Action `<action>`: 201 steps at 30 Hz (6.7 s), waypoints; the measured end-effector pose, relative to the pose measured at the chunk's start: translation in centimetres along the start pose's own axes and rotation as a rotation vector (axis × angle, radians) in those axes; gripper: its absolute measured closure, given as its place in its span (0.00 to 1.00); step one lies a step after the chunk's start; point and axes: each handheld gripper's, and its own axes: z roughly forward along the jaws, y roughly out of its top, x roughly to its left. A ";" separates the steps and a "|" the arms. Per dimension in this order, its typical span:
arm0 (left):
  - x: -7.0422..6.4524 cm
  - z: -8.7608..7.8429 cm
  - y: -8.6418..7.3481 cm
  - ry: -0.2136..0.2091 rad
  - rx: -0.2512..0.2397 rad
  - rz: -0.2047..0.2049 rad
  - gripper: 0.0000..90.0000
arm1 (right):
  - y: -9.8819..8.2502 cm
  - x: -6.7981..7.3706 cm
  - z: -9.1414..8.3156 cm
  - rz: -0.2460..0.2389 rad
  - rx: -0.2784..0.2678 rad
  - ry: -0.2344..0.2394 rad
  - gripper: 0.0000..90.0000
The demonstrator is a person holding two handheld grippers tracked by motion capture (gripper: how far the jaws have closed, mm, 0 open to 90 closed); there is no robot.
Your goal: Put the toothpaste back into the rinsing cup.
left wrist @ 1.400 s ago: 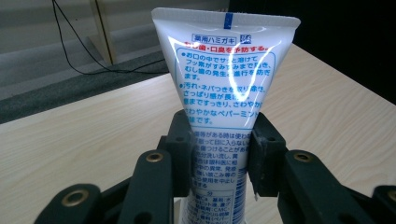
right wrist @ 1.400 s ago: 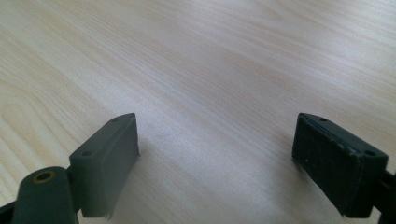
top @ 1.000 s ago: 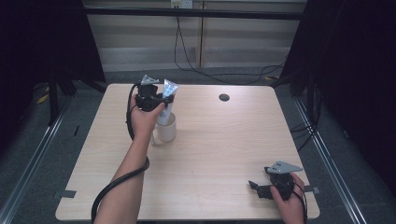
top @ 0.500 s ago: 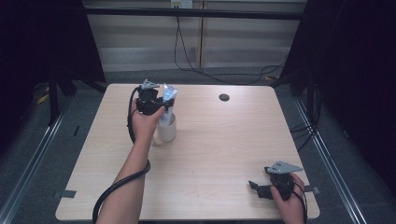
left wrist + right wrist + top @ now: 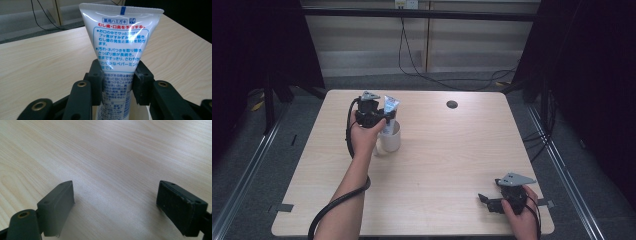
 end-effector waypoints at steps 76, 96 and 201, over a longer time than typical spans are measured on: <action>-0.4 0.6 -3.3 0.017 0.095 0.039 0.70 | 0.0 0.0 0.0 0.000 0.000 0.000 0.16; -0.6 0.7 -3.0 0.035 0.107 0.051 0.60 | 0.0 0.0 0.0 0.001 0.001 0.001 0.16; 1.7 -6.4 -7.7 -0.089 0.037 -0.061 0.17 | 0.0 0.0 0.0 0.003 0.002 0.001 0.15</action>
